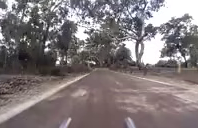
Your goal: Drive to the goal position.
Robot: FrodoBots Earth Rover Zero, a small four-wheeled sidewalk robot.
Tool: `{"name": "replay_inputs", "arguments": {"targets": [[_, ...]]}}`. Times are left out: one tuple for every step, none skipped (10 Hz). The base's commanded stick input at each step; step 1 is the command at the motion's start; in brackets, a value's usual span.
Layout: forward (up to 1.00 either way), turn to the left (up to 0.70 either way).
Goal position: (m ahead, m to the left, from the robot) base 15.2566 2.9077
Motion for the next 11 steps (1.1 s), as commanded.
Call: {"name": "replay_inputs", "arguments": {"targets": [[0.6, 0.0], [0.6, 0.0], [0.6, 0.0], [0.6, 0.0], [0.6, 0.0], [0.6, 0.0], [0.6, 0.0], [0.6, 0.0], [0.6, 0.0], [0.6, 0.0], [0.6, 0.0]]}}
